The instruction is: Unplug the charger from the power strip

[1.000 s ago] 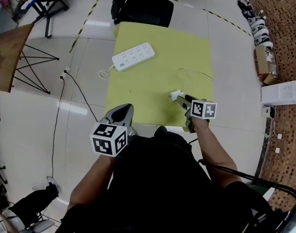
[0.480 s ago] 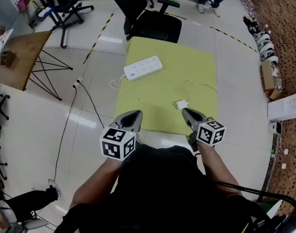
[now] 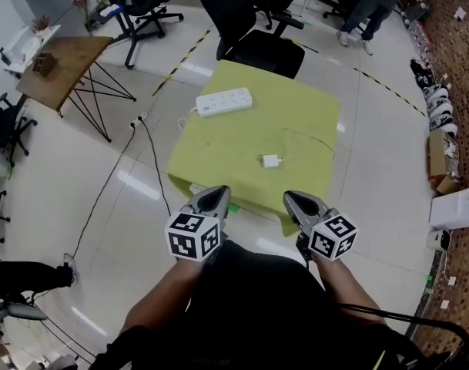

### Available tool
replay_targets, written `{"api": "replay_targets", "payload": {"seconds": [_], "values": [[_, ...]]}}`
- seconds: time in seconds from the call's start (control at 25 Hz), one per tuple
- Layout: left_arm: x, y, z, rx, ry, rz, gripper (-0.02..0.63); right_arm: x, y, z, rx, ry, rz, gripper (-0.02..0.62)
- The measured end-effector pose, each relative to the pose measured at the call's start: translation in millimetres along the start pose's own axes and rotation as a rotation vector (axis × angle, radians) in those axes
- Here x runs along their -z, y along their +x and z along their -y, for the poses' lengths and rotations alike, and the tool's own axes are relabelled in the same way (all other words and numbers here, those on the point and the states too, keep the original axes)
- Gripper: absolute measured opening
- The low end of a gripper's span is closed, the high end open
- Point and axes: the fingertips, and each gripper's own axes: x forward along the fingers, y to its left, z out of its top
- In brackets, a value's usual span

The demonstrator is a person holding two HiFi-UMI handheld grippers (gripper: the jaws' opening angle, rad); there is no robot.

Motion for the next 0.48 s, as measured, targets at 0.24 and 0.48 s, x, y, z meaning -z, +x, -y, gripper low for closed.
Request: {"api": "replay_targets", "payload": {"seconds": [0.24,0.48], "values": [[58.1,-15.0,84.7,0.003,0.014,-0.052,0.005,34.0,-72.9,6.5,-0.035,0.041,0.013,0.002],[82.9,-33.0,117.0,-0.036,0.017,-0.104,0.005,48.7,-108.4,-2.4,-0.070,0.099,0.036,0.002]]}}
